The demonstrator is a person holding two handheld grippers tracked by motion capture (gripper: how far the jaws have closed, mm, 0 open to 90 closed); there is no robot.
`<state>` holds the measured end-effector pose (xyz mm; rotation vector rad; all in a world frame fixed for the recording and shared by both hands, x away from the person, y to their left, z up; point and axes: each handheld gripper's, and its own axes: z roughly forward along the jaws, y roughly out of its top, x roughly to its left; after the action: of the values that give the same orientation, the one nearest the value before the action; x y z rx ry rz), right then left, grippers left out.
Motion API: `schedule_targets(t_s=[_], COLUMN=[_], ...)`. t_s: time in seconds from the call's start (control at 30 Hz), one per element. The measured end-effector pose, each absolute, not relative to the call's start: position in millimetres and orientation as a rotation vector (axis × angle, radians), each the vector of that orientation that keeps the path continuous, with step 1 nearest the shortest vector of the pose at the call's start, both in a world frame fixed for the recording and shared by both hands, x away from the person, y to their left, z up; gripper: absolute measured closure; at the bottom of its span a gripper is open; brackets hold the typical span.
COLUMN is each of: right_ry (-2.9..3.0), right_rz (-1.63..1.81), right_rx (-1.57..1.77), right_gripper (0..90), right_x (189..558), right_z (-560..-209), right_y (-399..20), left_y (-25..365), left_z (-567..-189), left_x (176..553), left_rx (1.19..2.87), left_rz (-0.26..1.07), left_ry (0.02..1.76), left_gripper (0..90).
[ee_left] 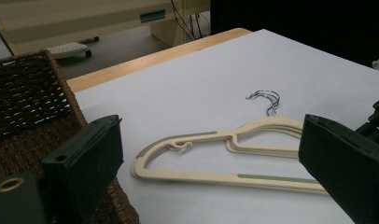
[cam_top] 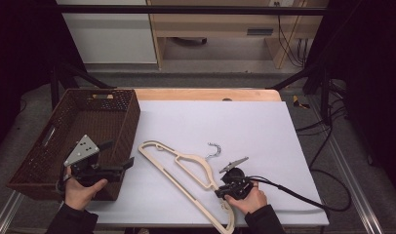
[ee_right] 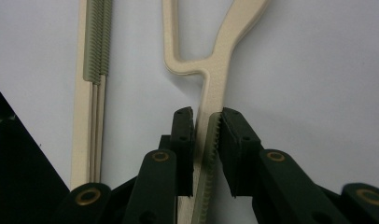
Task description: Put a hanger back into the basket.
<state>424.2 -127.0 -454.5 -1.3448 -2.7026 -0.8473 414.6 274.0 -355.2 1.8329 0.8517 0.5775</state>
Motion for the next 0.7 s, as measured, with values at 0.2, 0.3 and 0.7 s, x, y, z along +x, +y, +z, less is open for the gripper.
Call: schedule_targets(t_s=[0.2,0.3,0.7], right_ry=[-2.669,-2.655,-2.649], right_rz=[-0.857,-0.871,-0.987], right_rx=[-1.386,-1.405,-1.431], right_gripper=[77.1,78.1,80.6], right_x=[423.9,423.5,420.5], right_z=[-451.2,-449.0,-434.5], right_y=[-129.4,-131.6,-141.1], left_y=[272.0,269.5,216.5], left_z=[-356.7,-357.1,-363.6], left_x=[415.0,414.6,426.7], left_rx=[1.838,1.844,1.976], left_rz=[0.571,0.567,0.502], left_ry=[0.853,0.85,0.76], left_gripper=[6.2,6.4,7.4])
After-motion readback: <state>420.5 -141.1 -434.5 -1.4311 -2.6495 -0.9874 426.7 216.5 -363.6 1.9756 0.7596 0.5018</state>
